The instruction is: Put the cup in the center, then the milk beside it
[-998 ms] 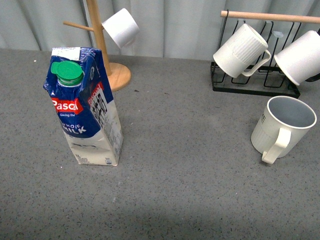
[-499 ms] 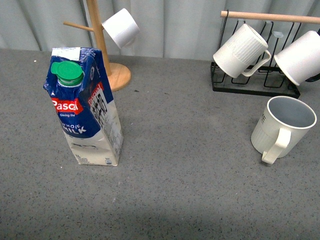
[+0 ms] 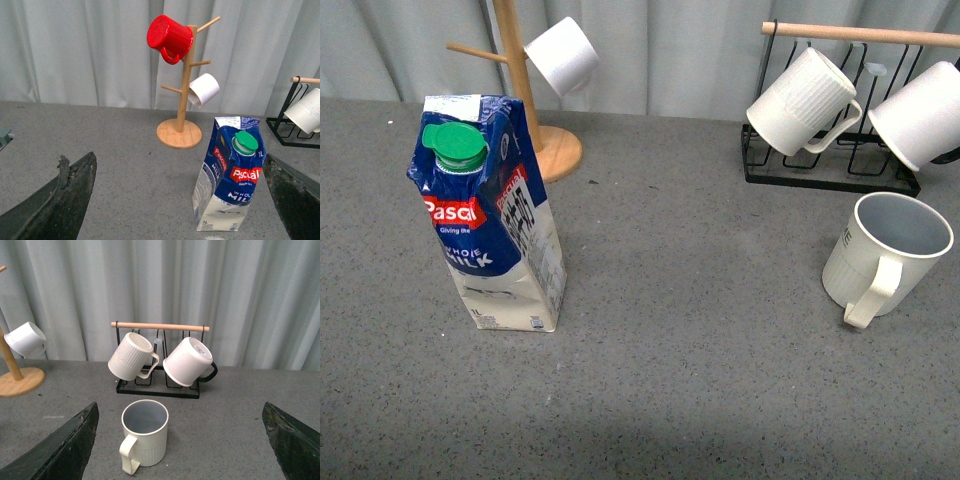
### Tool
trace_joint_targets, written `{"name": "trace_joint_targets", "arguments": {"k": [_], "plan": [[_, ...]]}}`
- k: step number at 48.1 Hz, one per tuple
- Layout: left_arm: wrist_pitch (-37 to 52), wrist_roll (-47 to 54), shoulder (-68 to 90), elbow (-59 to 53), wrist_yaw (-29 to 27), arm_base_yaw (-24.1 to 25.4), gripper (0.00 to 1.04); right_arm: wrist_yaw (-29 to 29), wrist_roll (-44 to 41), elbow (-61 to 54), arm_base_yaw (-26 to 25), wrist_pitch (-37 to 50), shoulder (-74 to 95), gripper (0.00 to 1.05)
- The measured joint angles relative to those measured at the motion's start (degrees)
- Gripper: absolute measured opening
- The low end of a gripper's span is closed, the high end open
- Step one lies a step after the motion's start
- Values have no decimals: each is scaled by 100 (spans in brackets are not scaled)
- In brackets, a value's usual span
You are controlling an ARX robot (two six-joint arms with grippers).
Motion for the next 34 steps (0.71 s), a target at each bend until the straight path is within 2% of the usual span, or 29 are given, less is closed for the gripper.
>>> {"name": "trace_joint_targets", "arguments": {"k": [22,23,27,34], "plan": [[0,0,0,0,0,0,98,55,-44,0,17,7,2,96],[0,0,0,0,2,0,98,380,-234,0,111,85,57,96],[0,0,0,0,0,0,98,909,-798,7,254,562,518,96],[0,0,0,0,0,0,98,531,-1239,177,140,1908,2426,96]]}}
